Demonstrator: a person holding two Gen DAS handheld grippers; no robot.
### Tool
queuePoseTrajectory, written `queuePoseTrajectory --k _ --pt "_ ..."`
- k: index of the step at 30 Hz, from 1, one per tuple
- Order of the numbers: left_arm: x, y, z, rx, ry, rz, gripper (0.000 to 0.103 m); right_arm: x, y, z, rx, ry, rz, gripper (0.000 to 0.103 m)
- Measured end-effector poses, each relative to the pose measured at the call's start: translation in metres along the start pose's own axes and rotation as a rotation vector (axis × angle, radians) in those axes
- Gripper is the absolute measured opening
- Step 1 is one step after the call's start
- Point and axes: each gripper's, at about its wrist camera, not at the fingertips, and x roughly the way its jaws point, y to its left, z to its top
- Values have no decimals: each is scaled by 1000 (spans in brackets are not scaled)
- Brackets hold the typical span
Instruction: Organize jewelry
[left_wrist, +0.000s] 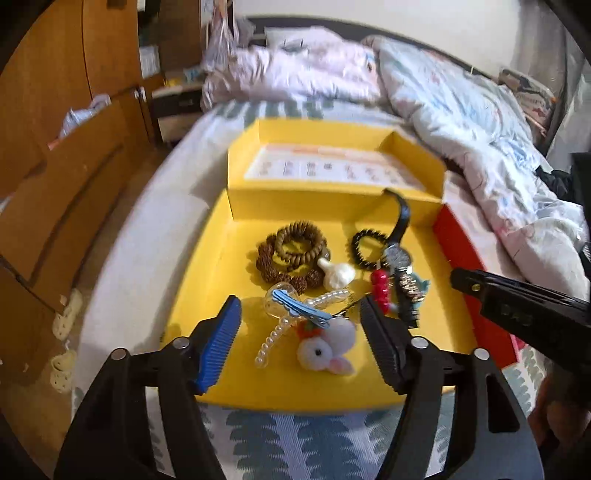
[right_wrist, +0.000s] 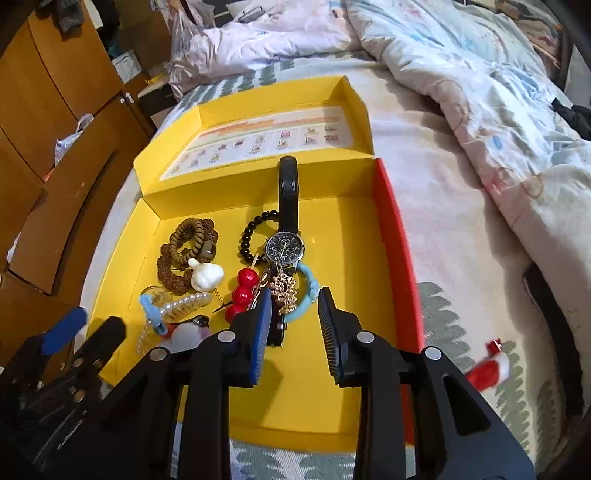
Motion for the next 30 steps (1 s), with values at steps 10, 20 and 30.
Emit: queuePoseTrajectory --k 10,20,30 --pt "-98 -18 -22 57 -235 84 87 -60 19 -41 -56 -84 -19 63" --pt "-149 -22 -68 56 -339 28 93 -100 23 -107 -81 -163 -44 71" --pt "-163 -20 -94 50 -383 37 96 -110 30 -150 -104 -197 -96 71"
